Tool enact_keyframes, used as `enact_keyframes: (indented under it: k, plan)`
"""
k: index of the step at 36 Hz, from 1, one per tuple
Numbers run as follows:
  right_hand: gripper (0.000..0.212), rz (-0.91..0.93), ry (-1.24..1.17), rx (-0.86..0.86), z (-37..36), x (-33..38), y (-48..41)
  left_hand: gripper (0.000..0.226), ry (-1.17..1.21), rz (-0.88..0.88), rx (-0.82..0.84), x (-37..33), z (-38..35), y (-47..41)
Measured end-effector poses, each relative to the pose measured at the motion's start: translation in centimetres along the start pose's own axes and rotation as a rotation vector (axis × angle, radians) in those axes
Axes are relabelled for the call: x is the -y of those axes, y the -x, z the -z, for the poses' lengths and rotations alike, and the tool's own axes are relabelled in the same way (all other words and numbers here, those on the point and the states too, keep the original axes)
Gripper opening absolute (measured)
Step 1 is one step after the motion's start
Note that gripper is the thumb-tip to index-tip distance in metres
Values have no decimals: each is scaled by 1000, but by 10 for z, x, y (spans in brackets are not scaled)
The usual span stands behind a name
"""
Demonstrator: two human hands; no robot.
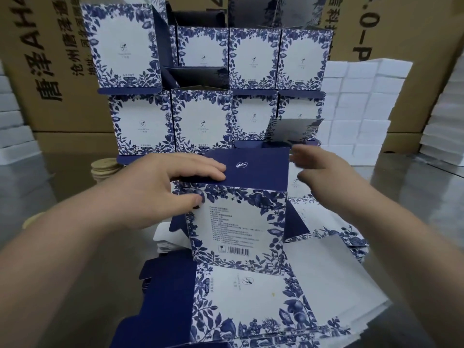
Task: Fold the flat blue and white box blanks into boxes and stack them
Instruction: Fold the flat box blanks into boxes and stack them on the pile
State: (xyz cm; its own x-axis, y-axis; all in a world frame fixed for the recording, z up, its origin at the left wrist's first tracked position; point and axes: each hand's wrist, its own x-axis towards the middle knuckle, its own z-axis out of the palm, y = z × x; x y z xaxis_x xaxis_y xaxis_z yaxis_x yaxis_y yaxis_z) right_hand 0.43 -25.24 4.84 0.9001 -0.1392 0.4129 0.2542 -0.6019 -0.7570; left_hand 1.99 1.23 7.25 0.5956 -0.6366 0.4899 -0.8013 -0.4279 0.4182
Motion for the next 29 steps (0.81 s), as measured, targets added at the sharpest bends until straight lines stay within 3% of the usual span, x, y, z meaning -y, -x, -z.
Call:
enact_keyframes:
  k: [2,6,9,11,14,16,18,21,23,25,27,29]
  plan:
    - [48,7,-49,101,-2,2,1,53,-13,-7,-39,-1,0,0]
    - [27,16,-98,144,8,10,6,46,-228,-35,-206,4,-4,-2]
    - [25,87,-260,337,13,19,13,31,-267,106,-287,14,-5,-7]
    - [31,109,-296,406,12,21,16,32,-166,229,-273,21,-8,-8]
    - [3,149,-234,387,10,18,16,47,228,356,-210,24,-6,-13]
    - [30,151,-134,341,9,14,14,44,427,459,-163,30,-5,-12]
    - [55,123,-103,337,10,11,10,22,540,513,-101,34,-4,-9]
    - [85,132,-90,429,8,6,7,34,629,396,-50,37,-6,-12]
    - [111,121,-95,455,5,4,6,30,632,310,-4,37,-7,-6]
    - [131,97,-130,475,2,4,5,56,538,248,34,37,-6,-3]
    - [125,100,-150,448,1,4,5,59,415,240,56,33,-5,-2]
    - [102,96,-145,371,3,2,5,35,311,238,20,26,-7,-4]
